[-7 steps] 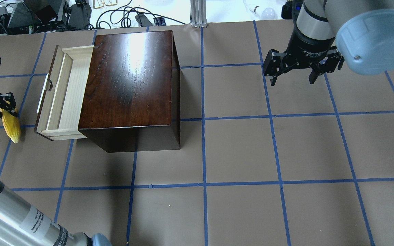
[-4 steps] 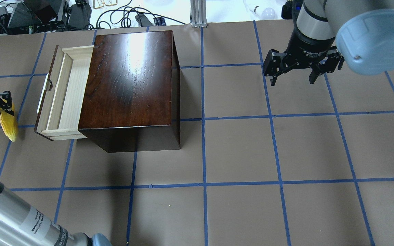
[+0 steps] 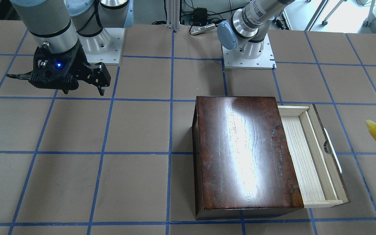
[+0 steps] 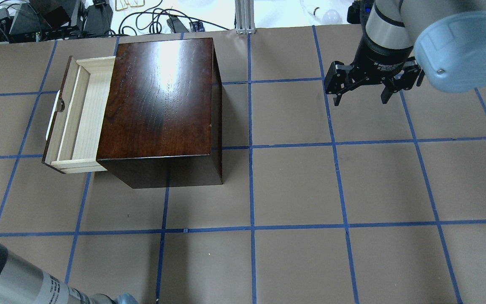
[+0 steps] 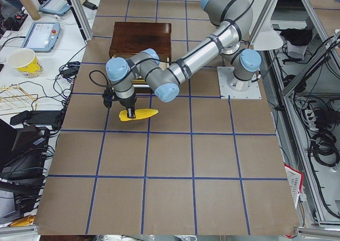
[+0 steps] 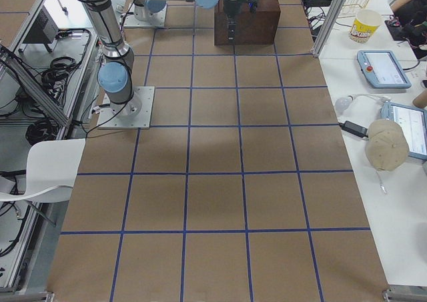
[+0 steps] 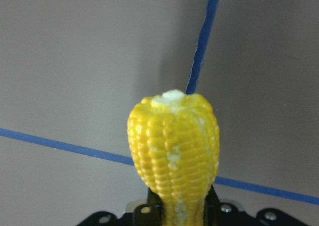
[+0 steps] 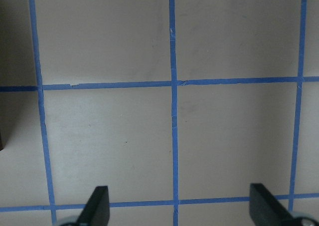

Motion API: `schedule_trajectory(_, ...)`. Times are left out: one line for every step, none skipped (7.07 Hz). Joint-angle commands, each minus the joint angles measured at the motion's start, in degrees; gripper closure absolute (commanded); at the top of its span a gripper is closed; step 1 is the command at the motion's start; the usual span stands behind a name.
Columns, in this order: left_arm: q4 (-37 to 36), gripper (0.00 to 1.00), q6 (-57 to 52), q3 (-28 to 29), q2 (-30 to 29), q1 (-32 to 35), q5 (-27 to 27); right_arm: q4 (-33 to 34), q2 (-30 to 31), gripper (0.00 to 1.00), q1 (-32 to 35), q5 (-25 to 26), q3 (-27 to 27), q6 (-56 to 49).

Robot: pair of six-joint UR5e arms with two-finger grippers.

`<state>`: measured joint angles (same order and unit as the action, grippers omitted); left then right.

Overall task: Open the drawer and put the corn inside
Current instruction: 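Carry the corn with the left gripper over the open drawer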

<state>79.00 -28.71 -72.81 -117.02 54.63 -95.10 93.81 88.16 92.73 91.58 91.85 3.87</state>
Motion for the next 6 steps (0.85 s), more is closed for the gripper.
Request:
schedule_trajectory(9.38, 1.00, -0.47, 5.74, 4.24, 4.85, 0.09, -0.03, 0.00, 0.00, 0.00, 0.00, 0.00, 0.00)
schedule_trajectory(9.94, 1.00, -0.56, 5.67, 5.56, 7.05, 0.35, -0.03, 0.09, 0.00, 0.00, 0.09, 0.00, 0.00)
schedule_trajectory(10.21, 1.00, -2.04, 5.32, 6.27, 10.03, 0.53, -0.11, 0.09, 0.00, 0.00, 0.09, 0.00, 0.00)
schedule_trajectory(10.21, 1.00, -4.40, 4.88, 6.36, 12.85, 0.53, -0.12, 0.00, 0.00, 0.00, 0.00, 0.00, -0.09)
schedule_trajectory(10.21, 1.00, -4.42, 4.09, 6.19, 15.48, 0.53, -0.12, 0.00, 0.00, 0.00, 0.00, 0.00, -0.09)
schedule_trajectory(10.21, 1.00, -4.34, 2.78, 5.67, 17.08, 0.79, -0.12, 0.00, 0.00, 0.00, 0.00, 0.00, -0.09)
